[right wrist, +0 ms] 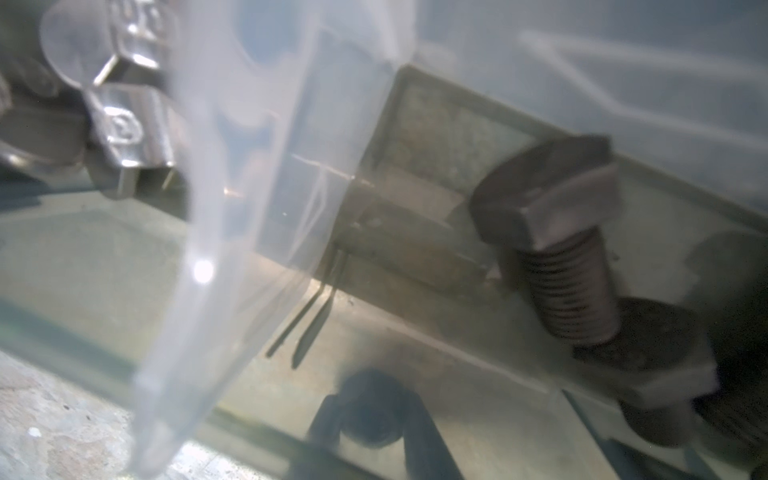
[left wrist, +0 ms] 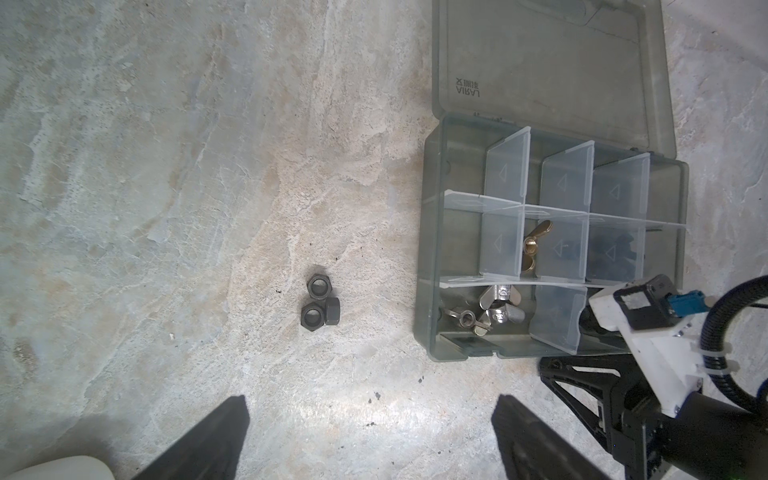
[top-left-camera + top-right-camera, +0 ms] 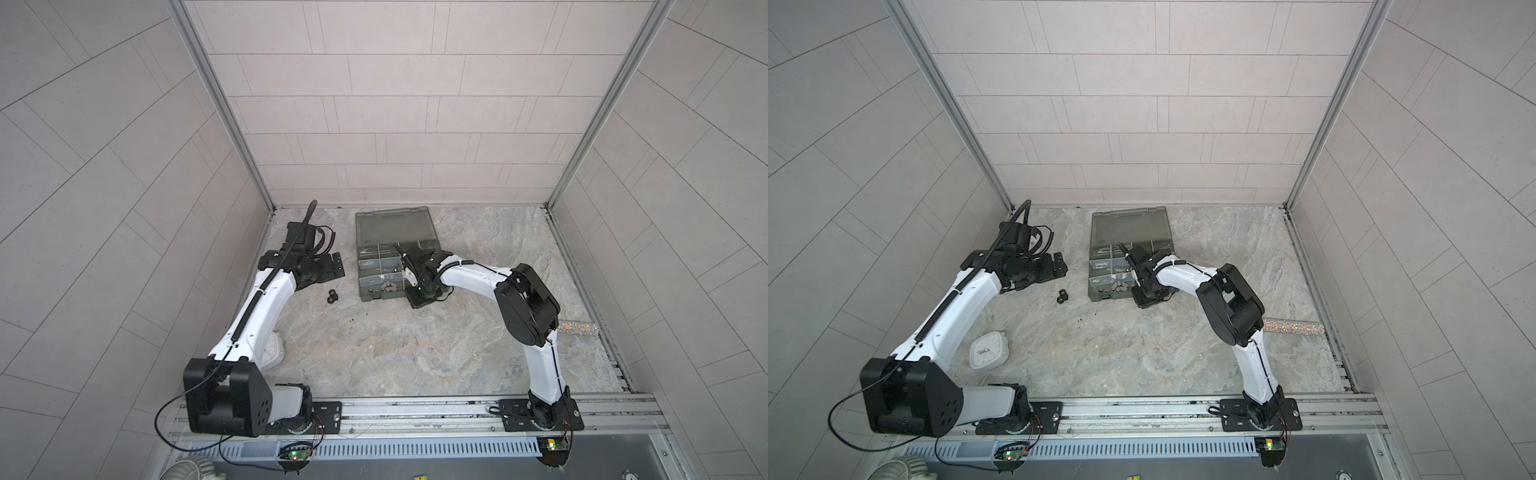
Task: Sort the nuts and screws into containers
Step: 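Lower the hex nut into a box compartment and open the right gripper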
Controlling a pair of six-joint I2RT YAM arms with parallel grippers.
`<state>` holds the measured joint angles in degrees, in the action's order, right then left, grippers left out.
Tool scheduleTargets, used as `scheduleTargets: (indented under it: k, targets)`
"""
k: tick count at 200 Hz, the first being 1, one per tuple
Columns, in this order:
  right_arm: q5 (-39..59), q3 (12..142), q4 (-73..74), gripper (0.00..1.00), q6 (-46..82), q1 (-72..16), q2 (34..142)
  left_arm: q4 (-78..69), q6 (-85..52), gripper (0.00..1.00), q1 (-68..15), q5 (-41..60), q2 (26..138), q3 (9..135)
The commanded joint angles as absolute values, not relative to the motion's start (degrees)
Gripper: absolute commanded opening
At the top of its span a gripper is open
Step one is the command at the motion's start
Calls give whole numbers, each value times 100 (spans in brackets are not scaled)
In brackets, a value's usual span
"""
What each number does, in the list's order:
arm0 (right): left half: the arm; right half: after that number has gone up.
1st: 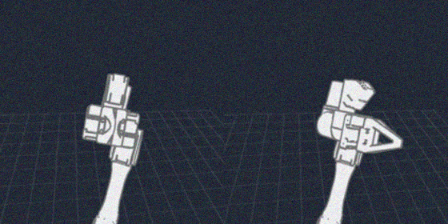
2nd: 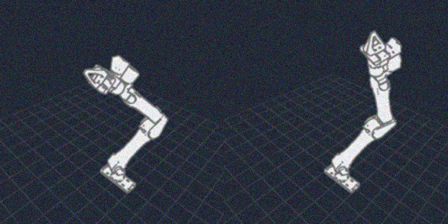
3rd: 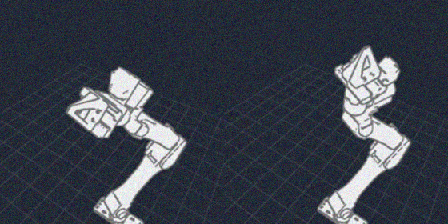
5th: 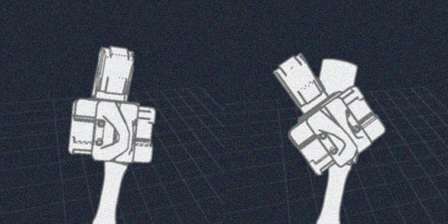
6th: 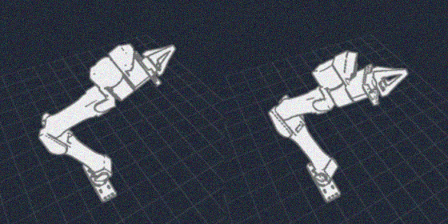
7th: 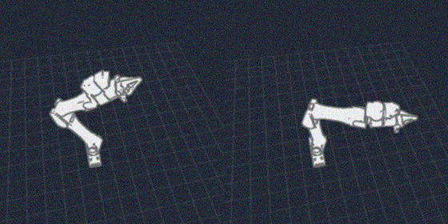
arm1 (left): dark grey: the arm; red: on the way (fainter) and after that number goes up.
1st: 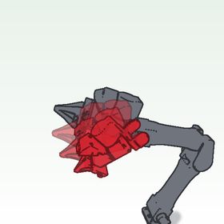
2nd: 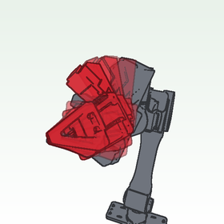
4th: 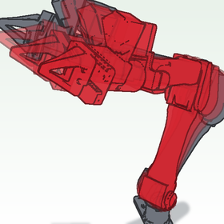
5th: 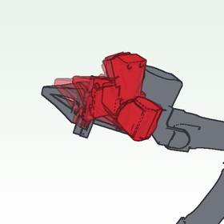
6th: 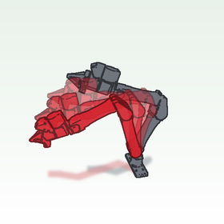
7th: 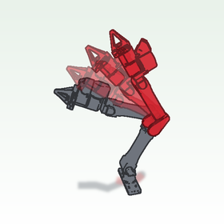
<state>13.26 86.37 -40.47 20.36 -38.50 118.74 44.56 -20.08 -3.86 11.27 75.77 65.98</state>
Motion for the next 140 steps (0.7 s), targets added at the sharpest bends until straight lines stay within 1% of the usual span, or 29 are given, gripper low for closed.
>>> scheduleTargets:
  k: [1,48,94,140]
  targets:
    - [1169,8670,-3932,26,2014,-3806,12097,4552,-2021,98,-344,1078,7564,6569]
    - [1156,8679,-4096,20,1941,-3801,11955,4519,-2030,98,-340,1111,7633,6555]
    - [1162,8832,-4372,18,1874,-3780,11834,4481,-2033,97,-346,1128,7732,6603]
    - [1204,8877,-4789,18,1806,-3764,11461,4417,-2044,97,-348,1158,7831,6650]
